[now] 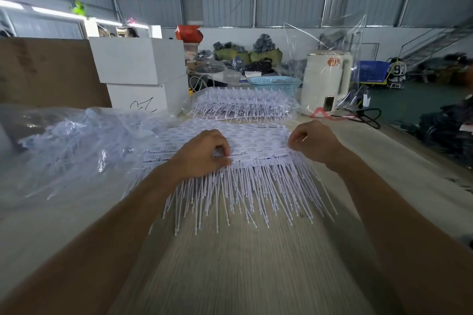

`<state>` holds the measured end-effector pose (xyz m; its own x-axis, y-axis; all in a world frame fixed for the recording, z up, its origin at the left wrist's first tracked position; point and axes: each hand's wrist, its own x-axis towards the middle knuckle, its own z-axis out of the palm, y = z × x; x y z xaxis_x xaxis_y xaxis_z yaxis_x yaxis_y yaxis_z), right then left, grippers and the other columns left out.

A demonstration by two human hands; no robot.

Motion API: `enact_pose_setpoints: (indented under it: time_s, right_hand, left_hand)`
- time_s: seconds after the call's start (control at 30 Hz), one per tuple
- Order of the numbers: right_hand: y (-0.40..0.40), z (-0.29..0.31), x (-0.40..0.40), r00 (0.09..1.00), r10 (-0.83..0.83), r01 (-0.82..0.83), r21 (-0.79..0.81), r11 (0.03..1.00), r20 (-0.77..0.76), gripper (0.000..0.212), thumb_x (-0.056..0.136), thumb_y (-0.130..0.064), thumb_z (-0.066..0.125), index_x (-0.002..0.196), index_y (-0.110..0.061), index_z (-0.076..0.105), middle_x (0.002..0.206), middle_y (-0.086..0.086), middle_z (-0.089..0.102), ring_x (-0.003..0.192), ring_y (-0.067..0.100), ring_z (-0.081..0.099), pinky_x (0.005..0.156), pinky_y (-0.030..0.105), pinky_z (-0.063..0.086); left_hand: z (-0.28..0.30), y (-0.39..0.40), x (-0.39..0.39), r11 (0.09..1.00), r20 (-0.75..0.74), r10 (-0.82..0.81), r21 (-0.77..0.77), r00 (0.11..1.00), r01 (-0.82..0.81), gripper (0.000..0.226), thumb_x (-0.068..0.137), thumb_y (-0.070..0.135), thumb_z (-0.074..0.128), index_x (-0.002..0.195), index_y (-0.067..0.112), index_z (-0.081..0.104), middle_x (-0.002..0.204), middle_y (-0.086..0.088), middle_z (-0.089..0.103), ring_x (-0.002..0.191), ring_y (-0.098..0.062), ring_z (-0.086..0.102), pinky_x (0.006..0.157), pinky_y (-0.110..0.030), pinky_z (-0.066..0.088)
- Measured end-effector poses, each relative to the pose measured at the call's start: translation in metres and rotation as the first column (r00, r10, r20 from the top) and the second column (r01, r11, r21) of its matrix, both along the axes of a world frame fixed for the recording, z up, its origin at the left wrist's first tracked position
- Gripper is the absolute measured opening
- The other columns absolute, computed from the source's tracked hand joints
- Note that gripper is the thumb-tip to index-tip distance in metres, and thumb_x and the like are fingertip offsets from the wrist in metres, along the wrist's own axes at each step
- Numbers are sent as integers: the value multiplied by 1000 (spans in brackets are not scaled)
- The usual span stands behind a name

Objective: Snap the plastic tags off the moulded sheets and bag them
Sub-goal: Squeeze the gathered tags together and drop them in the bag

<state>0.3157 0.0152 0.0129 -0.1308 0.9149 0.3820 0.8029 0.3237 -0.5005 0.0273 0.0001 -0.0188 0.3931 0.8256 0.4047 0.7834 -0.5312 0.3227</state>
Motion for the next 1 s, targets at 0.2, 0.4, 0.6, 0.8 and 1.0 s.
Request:
enact_pose_setpoints:
  time_s: [0.2, 0.4, 0.6, 0.8, 1.0]
  right_hand:
    - [-6, 7, 8, 998, 49, -57, -174, 983, -49, 10, 80, -3, 81, 90, -3, 79, 85, 8, 74, 72, 14, 62, 67, 21, 47]
    - [-15, 35, 19, 901, 23, -161, -284, 945, -434, 7, 96, -11, 67, 89, -11, 67, 95, 3, 65, 83, 15, 61, 69, 32, 59]
    - [-21, 59, 16, 695, 46, -258, -189, 948, -718, 7, 93, -12, 70, 87, -13, 74, 77, 1, 69, 52, 6, 62, 55, 24, 56]
    - [-20, 69, 20, 471, 114, -333, -56, 941, -875, 12, 94, -11, 67, 91, -14, 78, 78, 2, 69, 55, 8, 61, 57, 24, 55]
    - [-22, 59, 30, 595, 131, -411, -161, 897, -793, 16, 97, -16, 64, 109, -10, 72, 95, 6, 76, 70, 11, 70, 65, 29, 60]
  left_hand:
    - [1, -1, 5, 996, -70, 82, -32, 994, -84, 25, 80, 49, 78, 91, 34, 62, 106, 8, 50, 108, -14, 41, 98, -44, 40]
    - [29, -11, 7, 990, 182, -20, -135, 983, 45, 21, 87, 32, 76, 92, 23, 58, 95, -1, 61, 91, -19, 58, 85, -43, 50]
    - [67, -25, 3, 983, 323, -58, -147, 945, 110, 19, 85, 21, 78, 99, 17, 65, 82, -5, 63, 71, -13, 59, 72, -34, 50]
    - [102, -46, 10, 996, 248, -72, -36, 966, 84, 24, 83, 25, 79, 103, 14, 72, 97, -14, 69, 79, -10, 64, 79, -27, 55]
    - [132, -65, 15, 942, 55, 55, 327, 997, -70, 17, 90, 27, 74, 106, 26, 71, 100, 8, 69, 88, -11, 61, 85, -38, 52]
